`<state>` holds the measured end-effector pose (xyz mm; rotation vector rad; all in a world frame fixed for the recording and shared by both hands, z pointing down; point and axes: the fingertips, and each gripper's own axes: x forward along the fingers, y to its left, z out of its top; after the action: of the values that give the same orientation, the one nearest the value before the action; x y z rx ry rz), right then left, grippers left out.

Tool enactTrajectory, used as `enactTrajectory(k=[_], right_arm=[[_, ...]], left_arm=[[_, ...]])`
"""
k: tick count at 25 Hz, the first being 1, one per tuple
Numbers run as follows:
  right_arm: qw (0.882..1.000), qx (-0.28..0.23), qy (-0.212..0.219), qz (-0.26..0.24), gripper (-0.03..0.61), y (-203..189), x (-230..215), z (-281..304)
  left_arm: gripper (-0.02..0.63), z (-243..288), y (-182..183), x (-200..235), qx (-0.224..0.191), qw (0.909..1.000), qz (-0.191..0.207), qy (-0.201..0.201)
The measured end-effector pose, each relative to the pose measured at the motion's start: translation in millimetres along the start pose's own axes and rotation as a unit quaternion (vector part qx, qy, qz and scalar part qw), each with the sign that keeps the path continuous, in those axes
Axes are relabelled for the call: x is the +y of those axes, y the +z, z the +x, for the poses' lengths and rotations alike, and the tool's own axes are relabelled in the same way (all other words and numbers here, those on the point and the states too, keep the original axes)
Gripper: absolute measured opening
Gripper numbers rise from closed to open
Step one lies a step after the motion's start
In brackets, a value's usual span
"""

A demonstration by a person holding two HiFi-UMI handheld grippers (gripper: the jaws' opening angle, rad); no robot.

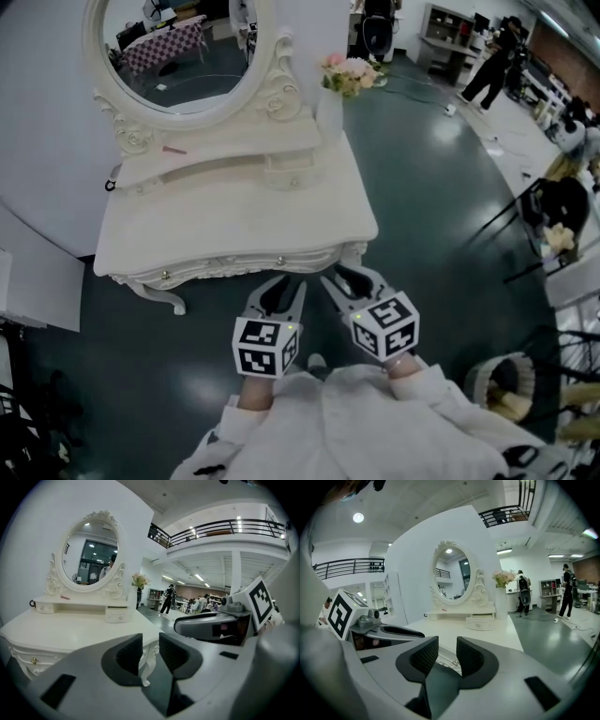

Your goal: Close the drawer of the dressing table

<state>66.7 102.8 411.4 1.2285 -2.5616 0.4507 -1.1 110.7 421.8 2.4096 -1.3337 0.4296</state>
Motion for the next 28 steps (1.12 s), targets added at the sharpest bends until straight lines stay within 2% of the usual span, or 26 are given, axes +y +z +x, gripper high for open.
enactTrajectory(k=[7,16,28], right_arm=[[1.0,0.007,0.004,0.014,0.114,0,-22,15],[0.999,0.016,-0.023,0.032,0.114,4,-49,42],[0.999,0.012,-0.046,0.02,0.114,57,-89,133]], left_arm=[[0.103,23,8,9,0.011,0.9999,-0.009,0.002],[0.103,63,25,28,0.022,0.9994,-0.001,-0.027],[0.103,137,72,105,0.03,0.9982,0.018,-0.049]])
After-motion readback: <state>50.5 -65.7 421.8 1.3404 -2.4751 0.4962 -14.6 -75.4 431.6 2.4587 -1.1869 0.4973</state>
